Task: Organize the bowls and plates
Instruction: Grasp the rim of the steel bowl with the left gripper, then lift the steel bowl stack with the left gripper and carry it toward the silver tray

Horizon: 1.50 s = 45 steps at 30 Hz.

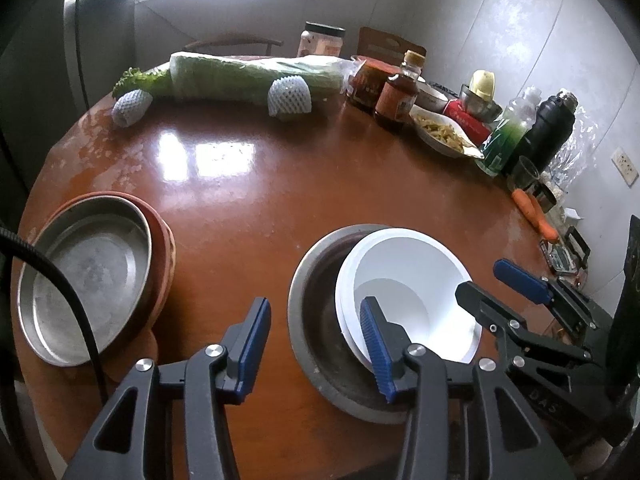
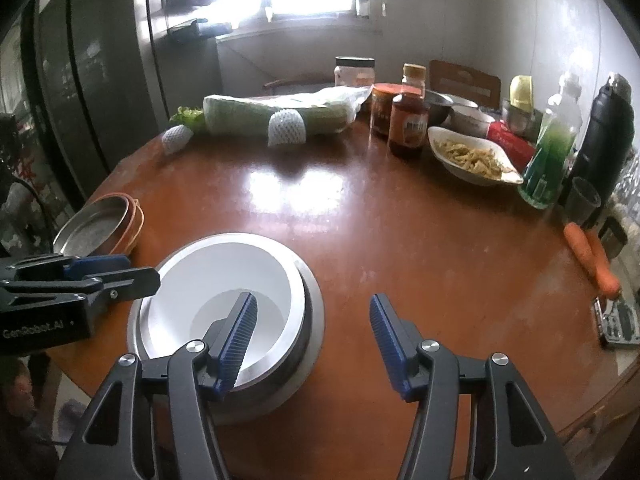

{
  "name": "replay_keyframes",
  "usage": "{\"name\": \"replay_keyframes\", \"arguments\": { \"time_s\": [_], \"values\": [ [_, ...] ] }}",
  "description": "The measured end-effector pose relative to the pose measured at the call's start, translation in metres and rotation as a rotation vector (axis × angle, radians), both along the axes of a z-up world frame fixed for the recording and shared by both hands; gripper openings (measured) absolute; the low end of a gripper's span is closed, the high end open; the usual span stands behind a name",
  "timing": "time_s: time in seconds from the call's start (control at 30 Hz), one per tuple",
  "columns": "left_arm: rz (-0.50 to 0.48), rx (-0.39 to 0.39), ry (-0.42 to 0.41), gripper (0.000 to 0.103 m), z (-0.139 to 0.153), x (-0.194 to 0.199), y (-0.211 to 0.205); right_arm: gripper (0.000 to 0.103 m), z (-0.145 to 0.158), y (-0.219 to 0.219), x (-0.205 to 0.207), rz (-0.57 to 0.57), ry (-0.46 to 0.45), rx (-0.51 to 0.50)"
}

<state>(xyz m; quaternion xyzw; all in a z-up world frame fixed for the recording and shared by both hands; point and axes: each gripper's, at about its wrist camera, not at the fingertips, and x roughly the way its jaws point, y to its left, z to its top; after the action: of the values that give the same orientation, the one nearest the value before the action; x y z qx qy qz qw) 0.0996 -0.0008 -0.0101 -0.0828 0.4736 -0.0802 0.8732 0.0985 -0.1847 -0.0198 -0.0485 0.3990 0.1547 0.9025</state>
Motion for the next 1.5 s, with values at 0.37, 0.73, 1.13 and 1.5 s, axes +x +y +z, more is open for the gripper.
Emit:
{"name": "replay_keyframes", "arguments": {
  "time_s": [0.37, 0.73, 1.13, 1.5],
  "values": [
    [-0.008, -0.046, 0.056, 0.051, -0.017, 0.013, -0.003, 0.061, -0.019, 0.001, 0.011, 0.008, 0.089, 0.063],
    [-0.005, -0.068, 0.094, 0.059, -0.031, 0.023, -0.001, 0.067, -0.035, -0.001, 0.028, 0.001, 0.183, 0.128],
    [-0.034, -0.122, 0.127, 0.055, -0.041, 0.028, -0.004, 0.056, -0.044, 0.001, 0.035, 0.025, 0.219, 0.152],
    [-0.052, -0.099, 0.128, 0.049, -0.039, 0.031, -0.015, 0.044, -0.040, 0.006, 0.037, 0.032, 0.195, 0.126]
  ]
}}
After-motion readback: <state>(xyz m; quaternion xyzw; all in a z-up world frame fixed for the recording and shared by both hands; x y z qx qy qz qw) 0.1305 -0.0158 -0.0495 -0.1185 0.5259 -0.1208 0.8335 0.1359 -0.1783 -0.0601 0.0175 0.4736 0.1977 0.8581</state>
